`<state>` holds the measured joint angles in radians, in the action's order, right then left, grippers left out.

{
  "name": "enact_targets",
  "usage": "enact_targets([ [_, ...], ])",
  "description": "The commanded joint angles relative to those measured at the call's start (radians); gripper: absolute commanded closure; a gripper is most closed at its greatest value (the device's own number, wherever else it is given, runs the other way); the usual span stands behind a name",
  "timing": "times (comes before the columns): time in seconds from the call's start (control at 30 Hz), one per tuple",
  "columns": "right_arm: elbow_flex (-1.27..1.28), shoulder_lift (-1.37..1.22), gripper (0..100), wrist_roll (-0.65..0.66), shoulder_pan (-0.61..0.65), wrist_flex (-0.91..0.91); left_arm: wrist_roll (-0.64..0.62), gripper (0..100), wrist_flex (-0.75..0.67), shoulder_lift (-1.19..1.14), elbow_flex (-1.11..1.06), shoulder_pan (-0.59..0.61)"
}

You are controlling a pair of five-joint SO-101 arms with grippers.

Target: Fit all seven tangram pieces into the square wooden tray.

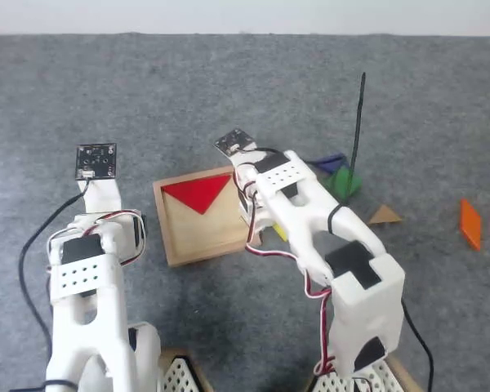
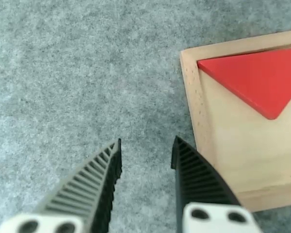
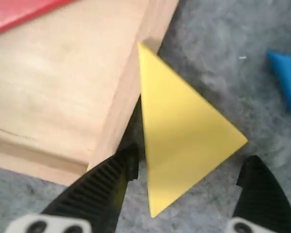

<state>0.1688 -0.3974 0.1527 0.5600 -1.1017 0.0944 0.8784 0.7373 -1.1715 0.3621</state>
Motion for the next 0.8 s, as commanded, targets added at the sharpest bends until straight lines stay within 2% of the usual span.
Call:
enact_targets([
  [0.0,-0.048,-0.024,73.8,0.017,0.031,-0.005,-0.005,83,-0.005,0.002,0.008,-0.002],
  [0.23,-0.071,-0.028,75.3,0.009,0.116,0.001,-0.005,83,-0.005,0.002,0.008,-0.002],
  [0.5,-0.098,-0.027,75.4,-0.018,0.124,0.001,-0.005,83,-0.005,0.002,0.008,-0.002],
  [0.77,-0.164,-0.028,75.7,-0.018,0.213,-0.008,-0.006,83,-0.005,0.002,0.007,-0.005],
])
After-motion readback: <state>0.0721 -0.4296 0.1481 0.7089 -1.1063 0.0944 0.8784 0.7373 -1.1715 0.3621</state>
